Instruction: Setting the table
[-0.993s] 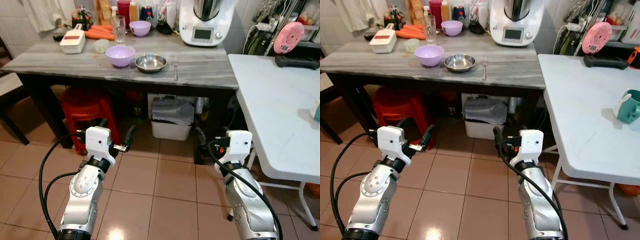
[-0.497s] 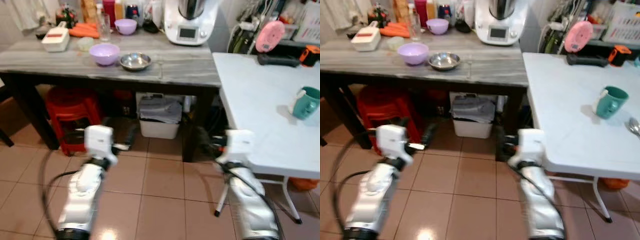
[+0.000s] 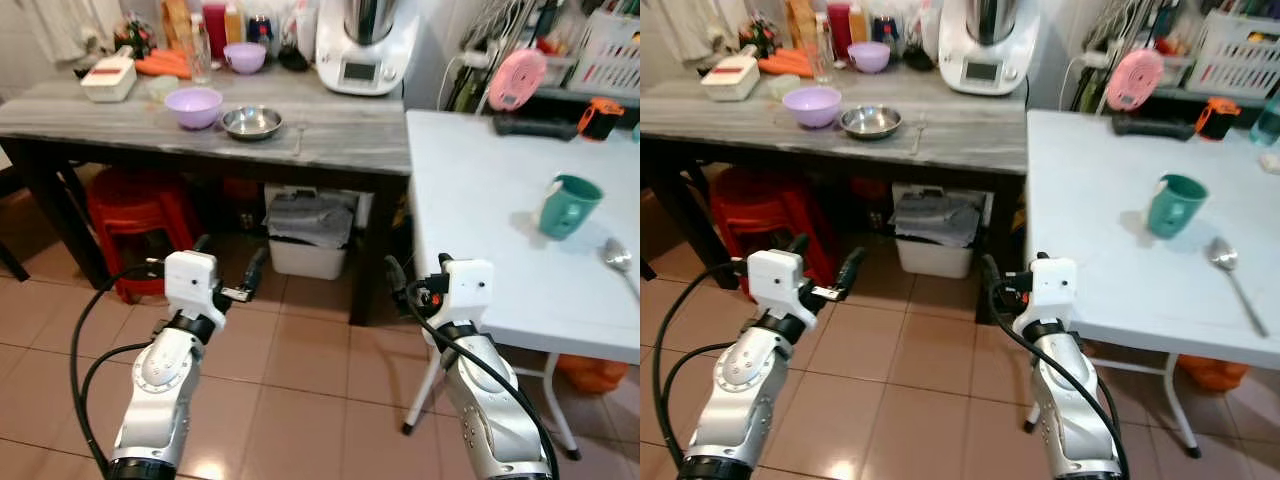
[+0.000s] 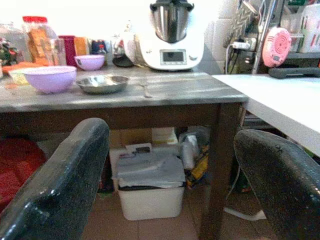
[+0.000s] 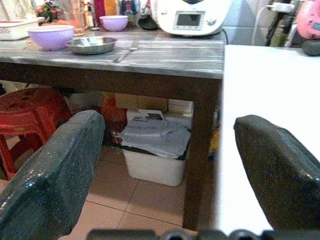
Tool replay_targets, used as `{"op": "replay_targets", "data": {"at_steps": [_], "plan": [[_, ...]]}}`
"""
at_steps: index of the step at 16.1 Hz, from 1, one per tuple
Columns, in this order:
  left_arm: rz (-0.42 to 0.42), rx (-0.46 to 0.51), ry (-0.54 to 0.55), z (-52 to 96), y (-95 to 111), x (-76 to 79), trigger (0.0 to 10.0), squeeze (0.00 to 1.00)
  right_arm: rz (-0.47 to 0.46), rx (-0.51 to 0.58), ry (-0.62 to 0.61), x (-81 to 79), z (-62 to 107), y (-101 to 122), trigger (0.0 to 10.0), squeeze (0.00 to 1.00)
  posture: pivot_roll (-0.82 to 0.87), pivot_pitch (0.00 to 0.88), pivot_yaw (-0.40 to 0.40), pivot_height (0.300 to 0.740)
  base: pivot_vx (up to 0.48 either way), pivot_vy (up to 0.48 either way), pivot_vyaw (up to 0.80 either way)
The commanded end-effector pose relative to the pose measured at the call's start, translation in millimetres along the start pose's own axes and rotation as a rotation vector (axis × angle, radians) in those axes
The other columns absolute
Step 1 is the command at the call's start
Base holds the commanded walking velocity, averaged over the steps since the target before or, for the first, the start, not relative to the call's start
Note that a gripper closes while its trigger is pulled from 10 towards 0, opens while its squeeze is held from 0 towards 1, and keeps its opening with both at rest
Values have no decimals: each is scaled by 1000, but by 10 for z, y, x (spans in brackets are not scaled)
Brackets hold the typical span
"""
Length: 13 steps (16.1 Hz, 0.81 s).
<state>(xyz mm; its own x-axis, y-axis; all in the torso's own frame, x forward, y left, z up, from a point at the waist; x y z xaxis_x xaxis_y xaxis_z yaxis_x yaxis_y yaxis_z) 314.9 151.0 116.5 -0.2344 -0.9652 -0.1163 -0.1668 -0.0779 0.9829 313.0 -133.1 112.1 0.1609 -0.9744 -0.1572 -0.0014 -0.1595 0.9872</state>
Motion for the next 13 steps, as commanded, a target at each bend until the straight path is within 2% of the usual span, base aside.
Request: {"op": "replay_targets", "data": {"at_steps": [1, 3, 13], "plan": [[11, 5, -36, -33, 15, 106, 10000, 0, 6, 7, -32, 111, 24, 28, 10000, 0, 0, 0, -29, 740, 0, -334, 0], [12, 6, -43, -40, 18, 121, 10000, 0, 7, 30, -56, 155, 11, 85, 10000, 0, 0, 0, -29, 740, 0, -337, 0], [13, -6, -47, -30, -15, 139, 10000, 0, 21, 34, -87, 204, 9, 86, 10000, 0, 1, 0, -34, 740, 0, -331, 0]]}}
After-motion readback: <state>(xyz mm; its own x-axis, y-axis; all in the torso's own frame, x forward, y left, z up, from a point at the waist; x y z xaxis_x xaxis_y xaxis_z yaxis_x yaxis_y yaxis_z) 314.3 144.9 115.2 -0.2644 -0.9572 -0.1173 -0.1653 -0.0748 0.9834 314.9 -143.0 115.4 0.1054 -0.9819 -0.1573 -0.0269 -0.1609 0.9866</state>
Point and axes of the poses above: a point about 5 cm out from each wrist's last joint towards the gripper, its own z axis pointing back from the gripper into the wrist, its own y axis along the axis of the wrist's last joint, x = y × z, the point moved 3 cm from there along -z, pointing out of the wrist towards the gripper, and after that the axes turned 5 degrees about -z, right-handed, at the moved point
